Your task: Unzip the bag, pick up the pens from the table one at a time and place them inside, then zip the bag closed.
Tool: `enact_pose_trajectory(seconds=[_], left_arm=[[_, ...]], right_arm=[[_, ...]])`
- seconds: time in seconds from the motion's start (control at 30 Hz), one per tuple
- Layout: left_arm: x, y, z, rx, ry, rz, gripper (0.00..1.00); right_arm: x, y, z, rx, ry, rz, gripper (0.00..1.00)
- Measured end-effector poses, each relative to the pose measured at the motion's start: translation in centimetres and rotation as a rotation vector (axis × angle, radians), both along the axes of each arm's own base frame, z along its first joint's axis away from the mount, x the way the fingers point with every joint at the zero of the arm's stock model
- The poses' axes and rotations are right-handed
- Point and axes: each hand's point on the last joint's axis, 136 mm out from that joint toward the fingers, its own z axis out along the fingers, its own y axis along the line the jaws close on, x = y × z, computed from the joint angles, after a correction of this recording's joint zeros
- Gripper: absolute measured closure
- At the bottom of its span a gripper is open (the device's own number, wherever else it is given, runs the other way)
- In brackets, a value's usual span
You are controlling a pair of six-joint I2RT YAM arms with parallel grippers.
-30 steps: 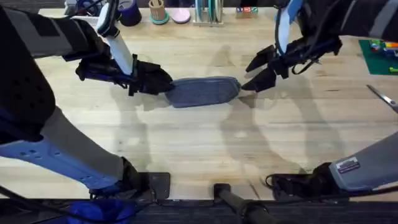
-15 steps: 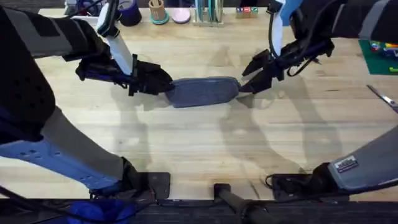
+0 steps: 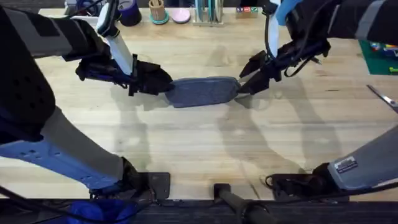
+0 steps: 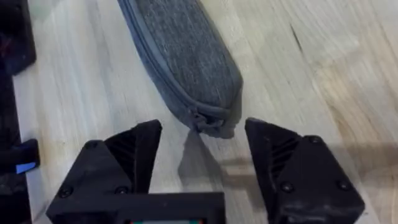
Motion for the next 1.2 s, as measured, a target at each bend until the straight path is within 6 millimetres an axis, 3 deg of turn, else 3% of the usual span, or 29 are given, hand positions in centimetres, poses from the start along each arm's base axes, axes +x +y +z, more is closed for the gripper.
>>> enact_pose_trajectory(seconds=[0.77,0.83,0.97,1.2], left_arm=[[0.0,0.0,0.0,0.000,0.000,0.000,0.958],[0.0,0.0,0.0,0.000,0.000,0.000,0.958],[0.0,0.0,0.0,0.000,0.000,0.000,0.958],[0.0,0.0,0.0,0.000,0.000,0.000,0.958]], right_arm=[[0.0,0.0,-1.0,-0.003,0.026,0.000,0.211],[0.0,0.0,-1.0,-0.003,0.026,0.000,0.270],[0.0,0.0,-1.0,-0.003,0.028,-0.001,0.513],[0.0,0.0,-1.0,-0.003,0.030,-0.003,0.724]])
